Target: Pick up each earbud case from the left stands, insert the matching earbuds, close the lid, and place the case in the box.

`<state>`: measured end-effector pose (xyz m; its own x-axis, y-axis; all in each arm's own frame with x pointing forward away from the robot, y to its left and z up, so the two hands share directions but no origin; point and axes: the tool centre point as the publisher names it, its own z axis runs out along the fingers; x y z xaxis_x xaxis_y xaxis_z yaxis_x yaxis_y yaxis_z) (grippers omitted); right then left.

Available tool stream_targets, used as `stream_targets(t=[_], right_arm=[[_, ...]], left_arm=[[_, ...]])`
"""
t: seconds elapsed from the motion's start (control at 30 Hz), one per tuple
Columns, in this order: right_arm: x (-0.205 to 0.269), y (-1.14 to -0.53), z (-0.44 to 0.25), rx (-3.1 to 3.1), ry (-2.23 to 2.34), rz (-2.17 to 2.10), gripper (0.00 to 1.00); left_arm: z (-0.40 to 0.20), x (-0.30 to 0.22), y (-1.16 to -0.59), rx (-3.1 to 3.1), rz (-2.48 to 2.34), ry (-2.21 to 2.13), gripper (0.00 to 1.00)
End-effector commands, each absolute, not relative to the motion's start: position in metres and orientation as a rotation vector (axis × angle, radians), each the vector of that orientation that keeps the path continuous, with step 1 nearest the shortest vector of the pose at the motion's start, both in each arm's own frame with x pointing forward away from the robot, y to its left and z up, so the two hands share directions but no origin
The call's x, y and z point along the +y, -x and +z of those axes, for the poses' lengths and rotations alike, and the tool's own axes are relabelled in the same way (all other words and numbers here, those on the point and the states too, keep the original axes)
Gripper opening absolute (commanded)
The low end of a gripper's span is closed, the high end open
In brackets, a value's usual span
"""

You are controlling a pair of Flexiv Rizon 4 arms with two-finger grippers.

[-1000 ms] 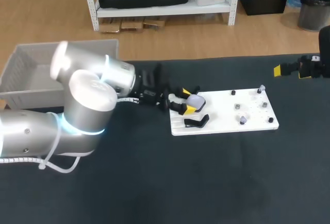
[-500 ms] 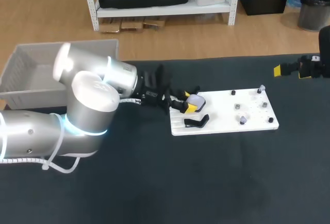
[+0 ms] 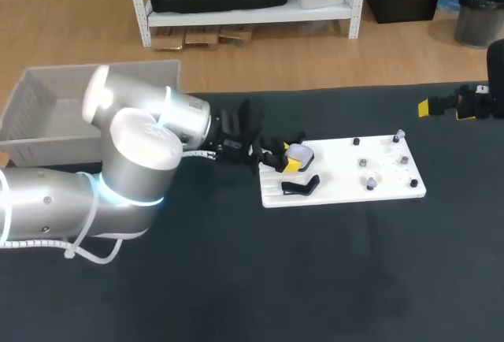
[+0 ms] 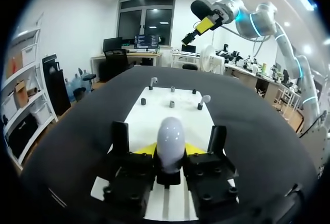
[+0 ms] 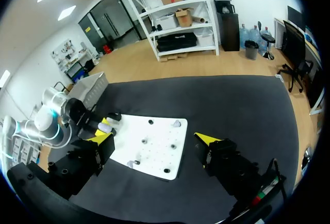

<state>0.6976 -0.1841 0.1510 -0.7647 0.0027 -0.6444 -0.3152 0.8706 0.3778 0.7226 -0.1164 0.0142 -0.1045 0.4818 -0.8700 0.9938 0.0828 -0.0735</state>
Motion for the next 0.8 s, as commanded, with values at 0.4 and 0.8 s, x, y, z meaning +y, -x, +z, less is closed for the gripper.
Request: stream_targets(t=[0.4, 0.8], right_arm=[[-0.184, -0.698, 0.151, 2.373, 0.227, 0.628, 1.00], [-0.092, -0.692, 0.148, 2.533, 0.545, 0.614, 1.00]], left_arm=[[0.063, -0.104, -0.726, 1.537, -0.935, -1.468, 0.00], [0.115, -0.132, -0.720, 1.457, -0.856, -1.507, 0.00]])
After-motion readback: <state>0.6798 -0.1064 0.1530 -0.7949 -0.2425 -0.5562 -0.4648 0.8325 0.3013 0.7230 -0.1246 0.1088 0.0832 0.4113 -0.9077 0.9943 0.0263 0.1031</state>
